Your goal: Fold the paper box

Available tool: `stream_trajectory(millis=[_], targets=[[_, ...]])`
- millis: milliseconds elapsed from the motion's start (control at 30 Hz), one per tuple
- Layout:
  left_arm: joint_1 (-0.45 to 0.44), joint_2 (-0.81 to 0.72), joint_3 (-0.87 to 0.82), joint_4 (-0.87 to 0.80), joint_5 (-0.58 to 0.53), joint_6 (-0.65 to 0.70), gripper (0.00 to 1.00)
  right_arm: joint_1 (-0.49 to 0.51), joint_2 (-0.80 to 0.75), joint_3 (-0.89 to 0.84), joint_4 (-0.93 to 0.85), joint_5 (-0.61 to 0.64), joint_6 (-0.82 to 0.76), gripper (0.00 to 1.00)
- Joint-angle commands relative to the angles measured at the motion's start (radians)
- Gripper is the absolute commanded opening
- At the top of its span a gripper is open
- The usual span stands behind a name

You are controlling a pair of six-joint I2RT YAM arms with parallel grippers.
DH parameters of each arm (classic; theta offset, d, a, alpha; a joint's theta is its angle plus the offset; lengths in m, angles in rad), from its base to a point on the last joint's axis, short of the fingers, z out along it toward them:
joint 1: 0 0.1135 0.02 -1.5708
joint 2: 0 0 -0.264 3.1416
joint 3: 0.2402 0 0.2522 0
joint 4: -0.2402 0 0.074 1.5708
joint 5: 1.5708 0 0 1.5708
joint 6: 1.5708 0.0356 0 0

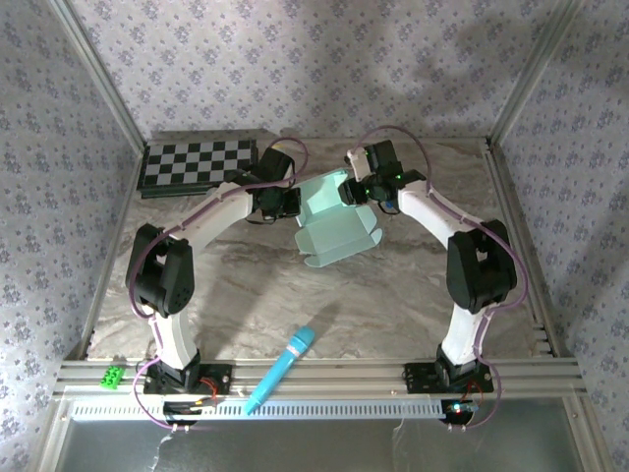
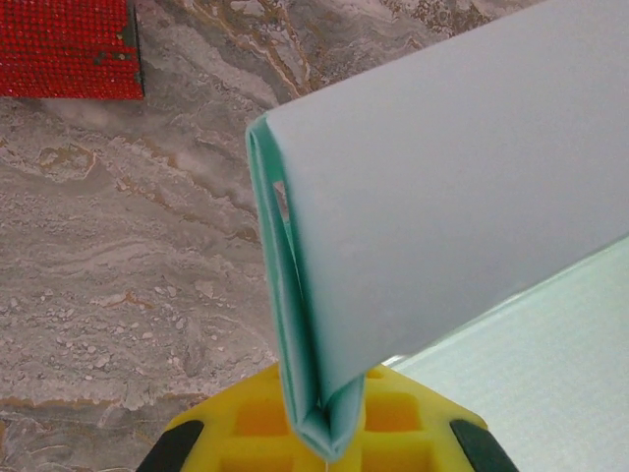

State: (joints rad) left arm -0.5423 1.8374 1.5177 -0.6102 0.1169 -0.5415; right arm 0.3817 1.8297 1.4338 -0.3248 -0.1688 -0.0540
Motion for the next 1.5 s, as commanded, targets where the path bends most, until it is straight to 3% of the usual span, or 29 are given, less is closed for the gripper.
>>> stream_trajectory(millis=[0,200,367,633,800,1000,1233,1467], targets=[[0.003,-0.007,0.037,-0.023,0.04,0.028,0.0,-0.009,0.025,0.039,-0.008,0.022,-0.018,0.47],[0.003,-0.005,0.037,-0.025,0.047,0.031,0.0,-0.007,0.031,0.039,0.004,0.088,-0.014,0.41],[0.003,-0.004,0.034,-0.028,0.052,0.035,0.0,-0.008,0.046,0.063,0.002,0.058,-0.006,0.45],[0.002,-0.003,0.034,-0.031,0.06,0.041,0.0,-0.005,0.068,0.088,0.001,0.097,0.0,0.36],[0.004,-0.001,0.035,-0.031,0.066,0.041,0.0,0.01,0.084,0.111,-0.017,0.235,0.006,0.17],[0.002,-0.001,0.036,-0.031,0.076,0.046,0.0,0.05,0.119,0.142,-0.055,0.44,0.022,0.12],[0.003,0.0,0.041,-0.04,0.079,0.054,0.0,0.063,0.146,0.172,-0.087,0.482,0.061,0.11],[0.003,0.0,0.049,-0.044,0.08,0.055,0.0,0.103,0.212,0.242,-0.187,0.743,0.131,0.05]])
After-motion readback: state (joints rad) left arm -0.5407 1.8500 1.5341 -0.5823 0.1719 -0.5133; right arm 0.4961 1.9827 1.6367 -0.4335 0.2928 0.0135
